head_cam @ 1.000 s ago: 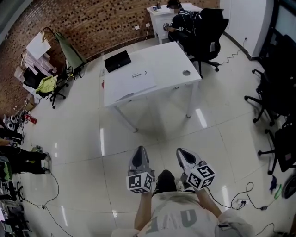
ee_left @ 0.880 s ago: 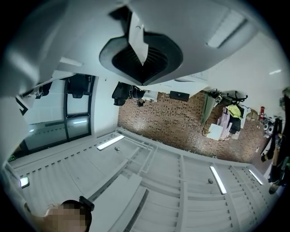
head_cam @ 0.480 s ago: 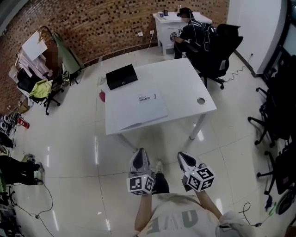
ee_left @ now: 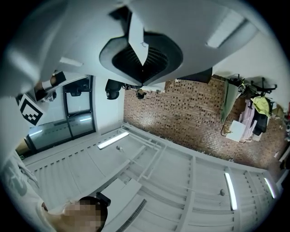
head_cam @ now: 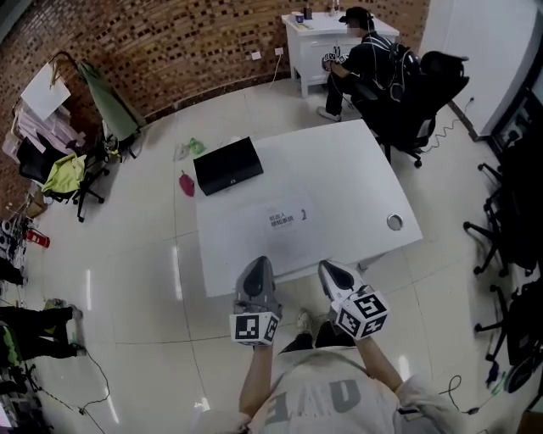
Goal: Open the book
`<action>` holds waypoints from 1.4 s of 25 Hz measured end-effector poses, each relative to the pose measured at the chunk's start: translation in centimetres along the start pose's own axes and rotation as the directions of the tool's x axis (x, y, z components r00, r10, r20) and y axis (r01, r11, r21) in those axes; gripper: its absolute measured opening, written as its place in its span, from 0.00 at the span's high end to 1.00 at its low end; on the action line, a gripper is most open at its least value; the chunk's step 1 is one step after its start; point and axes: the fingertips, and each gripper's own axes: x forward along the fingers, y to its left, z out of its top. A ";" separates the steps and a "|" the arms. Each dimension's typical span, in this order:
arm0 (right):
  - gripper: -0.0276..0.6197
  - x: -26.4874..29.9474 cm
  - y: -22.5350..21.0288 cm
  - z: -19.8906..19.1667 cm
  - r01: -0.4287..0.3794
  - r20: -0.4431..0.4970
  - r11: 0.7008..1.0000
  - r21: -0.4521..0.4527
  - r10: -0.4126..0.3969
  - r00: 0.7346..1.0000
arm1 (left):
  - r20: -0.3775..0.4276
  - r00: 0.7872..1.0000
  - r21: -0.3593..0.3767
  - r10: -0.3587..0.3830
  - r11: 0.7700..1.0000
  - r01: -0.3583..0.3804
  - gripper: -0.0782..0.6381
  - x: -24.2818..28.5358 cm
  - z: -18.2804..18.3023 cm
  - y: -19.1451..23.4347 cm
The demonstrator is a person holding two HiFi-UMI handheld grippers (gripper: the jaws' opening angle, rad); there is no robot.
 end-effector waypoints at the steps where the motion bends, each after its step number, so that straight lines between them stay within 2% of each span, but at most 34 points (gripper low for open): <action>1: 0.95 0.6 -0.6 -0.1 0.003 -0.011 1.000 0.002 -0.003 1.000 | -0.005 1.000 -0.006 0.003 1.000 -0.003 0.87 0.6 -0.5 0.4; 5: 0.95 2.4 -2.9 -0.6 0.012 -0.053 1.000 0.019 -0.011 0.999 | -0.018 0.999 -0.006 0.034 0.999 -0.034 0.87 1.9 -1.3 1.5; 8: 0.95 3.6 -4.2 -1.6 0.021 -0.090 1.000 -0.001 -0.021 0.996 | -0.041 0.997 -0.009 0.064 0.998 -0.064 0.87 2.2 -2.5 2.3; 12: 0.95 6.0 -7.8 -6.0 0.078 -0.235 0.997 -0.019 -0.080 0.969 | -0.086 0.994 -0.010 0.065 0.998 -0.066 0.87 2.9 -4.7 2.3; 13: 0.90 6.5 -8.7 -7.4 0.081 -0.277 0.997 -0.015 -0.082 0.957 | -0.099 0.993 -0.011 0.059 0.998 -0.061 0.87 3.1 -5.3 2.0; 14: 0.67 7.0 -9.5 -8.7 0.082 -0.312 0.997 -0.009 -0.081 0.947 | -0.113 0.992 -0.012 0.052 0.998 -0.054 0.87 3.3 -5.9 1.7; 15: 0.60 7.3 -10.2 -9.7 0.090 -0.340 0.996 -0.007 -0.087 0.936 | -0.130 0.990 -0.011 0.046 0.999 -0.048 0.87 3.4 -6.6 1.5; 19: 0.62 7.6 -12.7 -12.8 0.158 -0.413 0.987 -0.034 -0.158 0.897 | -0.219 0.976 -0.019 0.017 1.000 -0.022 0.87 3.2 -9.6 0.5; 22: 0.62 7.7 -13.6 -14.0 0.177 -0.447 0.983 -0.044 -0.177 0.877 | -0.254 0.967 -0.029 0.012 0.999 -0.020 0.87 3.1 -11.0 0.1; 33: 0.71 7.6 -14.0 -14.2 0.219 -0.450 0.974 -0.050 -0.218 0.866 | -0.238 0.971 -0.037 0.021 0.999 -0.031 0.87 3.5 -10.7 0.7; 35: 0.79 7.4 -14.7 -13.9 0.256 -0.441 0.965 -0.064 -0.257 0.860 | -0.239 0.971 -0.038 0.020 0.999 -0.030 0.87 3.5 -10.7 0.7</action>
